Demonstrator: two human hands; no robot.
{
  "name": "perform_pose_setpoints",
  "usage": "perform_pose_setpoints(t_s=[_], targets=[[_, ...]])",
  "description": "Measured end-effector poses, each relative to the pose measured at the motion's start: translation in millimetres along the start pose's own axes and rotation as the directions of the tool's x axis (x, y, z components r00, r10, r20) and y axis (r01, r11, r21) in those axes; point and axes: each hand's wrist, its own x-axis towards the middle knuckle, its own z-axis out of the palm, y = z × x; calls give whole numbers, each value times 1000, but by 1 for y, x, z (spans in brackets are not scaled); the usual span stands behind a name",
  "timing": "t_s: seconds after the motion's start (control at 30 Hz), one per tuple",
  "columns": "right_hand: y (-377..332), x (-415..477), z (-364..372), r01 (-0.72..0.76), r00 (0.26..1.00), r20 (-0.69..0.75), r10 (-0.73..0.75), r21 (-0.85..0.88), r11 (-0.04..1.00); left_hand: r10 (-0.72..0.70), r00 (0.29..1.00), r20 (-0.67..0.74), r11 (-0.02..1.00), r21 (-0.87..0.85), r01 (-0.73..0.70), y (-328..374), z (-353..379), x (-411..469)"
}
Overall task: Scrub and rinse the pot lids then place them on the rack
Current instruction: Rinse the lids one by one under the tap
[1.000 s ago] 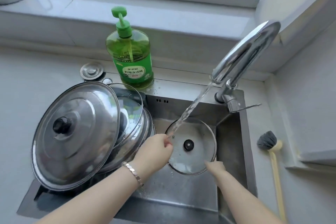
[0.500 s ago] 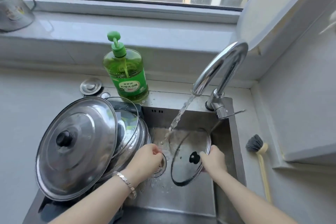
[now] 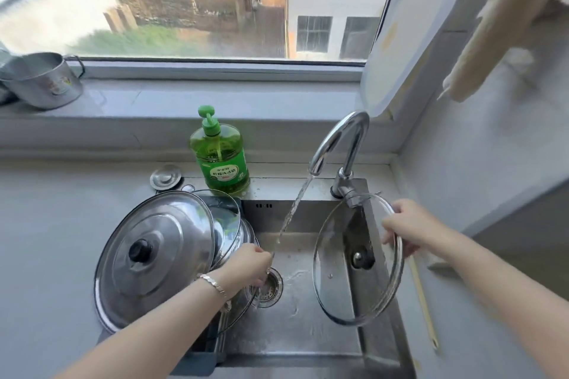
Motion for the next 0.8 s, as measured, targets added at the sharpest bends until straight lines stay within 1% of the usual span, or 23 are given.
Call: perform_pose_setpoints(t_s=[0.07, 0.13, 0.17, 0.2, 0.23, 0.3, 0.33, 0.37, 0.4, 0.43, 0.47, 0.5, 0.53, 0.57, 0.63, 0.67, 0.73, 0.77, 0.8], targets=[[9, -11, -7, -51, 998, 48, 39, 272, 961, -94, 992, 78, 991, -84, 100, 0, -7, -7], [18, -19, -6, -79, 994, 103, 38, 434, 897, -159, 961, 226, 969, -153, 196, -4, -12, -11], [22, -21, -1, -86, 991, 131, 23, 494, 865, -155, 939, 309, 940, -248, 236, -4, -15, -12], [24, -24, 5, -89, 987, 158, 1, 550, 830, -116, 918, 380, 884, -382, 270, -4, -16, -13], [26, -25, 12, -96, 983, 181, -14, 582, 807, -54, 904, 423, 801, -522, 292, -4, -17, -15], [29, -26, 28, -86, 973, 224, -63, 597, 798, 60, 909, 412, 584, -753, 303, -5, -18, -15], [29, -25, 38, -81, 968, 240, -70, 567, 820, 90, 923, 374, 490, -823, 286, -6, -18, -14], [29, -24, 48, -49, 973, 223, -66, 475, 878, 97, 942, 323, 435, -864, 251, -10, -19, -11], [28, -23, 58, 2, 983, 172, -67, 350, 937, 94, 960, 263, 413, -888, 203, -12, -20, -9], [28, -19, 67, 65, 992, 94, -81, 170, 983, 88, 977, 197, 416, -898, 144, -14, -22, -7], [27, -15, 77, 145, 989, 46, -141, -120, 982, 87, 986, 145, 429, -898, 94, -14, -22, -8], [21, -15, 88, 212, 975, 26, -219, -390, 896, 86, 991, 105, 440, -896, 57, -14, -23, -9], [13, -15, 99, 278, 952, 44, -304, -541, 794, 95, 993, 74, 444, -895, 24, -12, -22, -10], [2, -13, 110, 327, 929, 67, -364, -610, 722, 107, 993, 44, 451, -892, -9, -9, -21, -11], [-20, -10, 131, 406, 894, 102, -436, -598, 691, 127, 992, -9, 474, -878, -69, -4, -19, -10], [-28, -9, 139, 473, 862, 152, -484, -586, 658, 134, 991, -29, 479, -873, -91, -1, -19, -11], [-37, -12, 150, 635, 756, 274, -594, -526, 566, 160, 985, -57, 468, -875, -127, 2, -23, -9], [-37, -14, 149, 707, 694, 349, -630, -497, 504, 178, 982, -70, 465, -873, -147, 3, -26, -8], [-34, -14, 145, 750, 648, 402, -648, -484, 450, 192, 978, -78, 471, -867, -162, 3, -29, -8]])
